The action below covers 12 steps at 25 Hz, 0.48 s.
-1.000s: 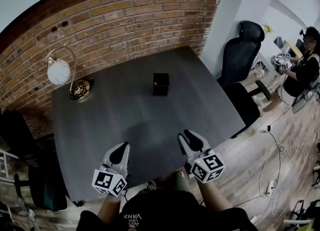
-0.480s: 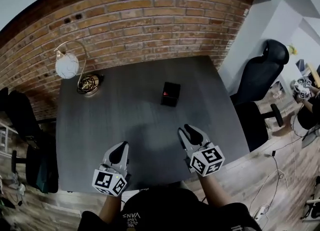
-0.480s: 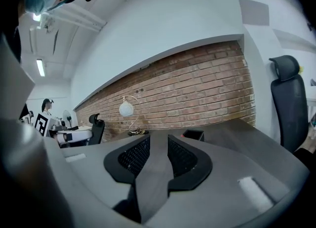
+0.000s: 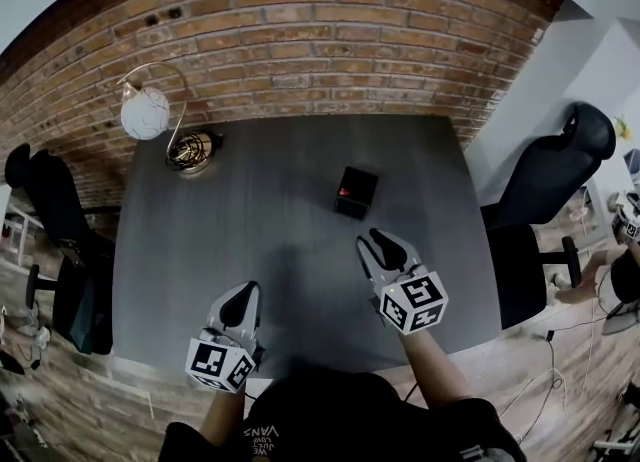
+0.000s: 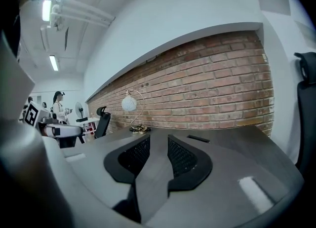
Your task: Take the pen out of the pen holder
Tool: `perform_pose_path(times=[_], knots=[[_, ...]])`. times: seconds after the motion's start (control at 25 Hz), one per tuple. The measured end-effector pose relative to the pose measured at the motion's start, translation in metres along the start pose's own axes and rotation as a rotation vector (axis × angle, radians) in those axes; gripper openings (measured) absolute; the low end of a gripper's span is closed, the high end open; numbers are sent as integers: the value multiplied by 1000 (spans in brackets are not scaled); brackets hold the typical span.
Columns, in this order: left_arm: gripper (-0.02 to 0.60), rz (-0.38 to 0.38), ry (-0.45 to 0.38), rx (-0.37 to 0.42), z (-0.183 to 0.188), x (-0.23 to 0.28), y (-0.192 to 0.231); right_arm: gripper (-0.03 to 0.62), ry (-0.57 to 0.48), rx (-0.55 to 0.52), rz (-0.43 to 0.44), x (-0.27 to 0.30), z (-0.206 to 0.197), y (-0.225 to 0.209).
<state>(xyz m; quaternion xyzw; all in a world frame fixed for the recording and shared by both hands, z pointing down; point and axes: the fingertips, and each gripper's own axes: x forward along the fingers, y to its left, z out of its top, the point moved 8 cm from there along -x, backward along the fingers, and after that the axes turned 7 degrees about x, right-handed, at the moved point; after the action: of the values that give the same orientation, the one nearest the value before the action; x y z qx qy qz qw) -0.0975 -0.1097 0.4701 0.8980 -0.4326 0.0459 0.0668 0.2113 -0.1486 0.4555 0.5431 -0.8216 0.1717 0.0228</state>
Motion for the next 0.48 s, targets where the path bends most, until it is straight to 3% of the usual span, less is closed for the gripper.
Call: perform_pose_path(times=[0.48], knots=[[54, 79, 46, -38, -13, 9, -5, 89, 64, -115, 41, 58, 0, -29]])
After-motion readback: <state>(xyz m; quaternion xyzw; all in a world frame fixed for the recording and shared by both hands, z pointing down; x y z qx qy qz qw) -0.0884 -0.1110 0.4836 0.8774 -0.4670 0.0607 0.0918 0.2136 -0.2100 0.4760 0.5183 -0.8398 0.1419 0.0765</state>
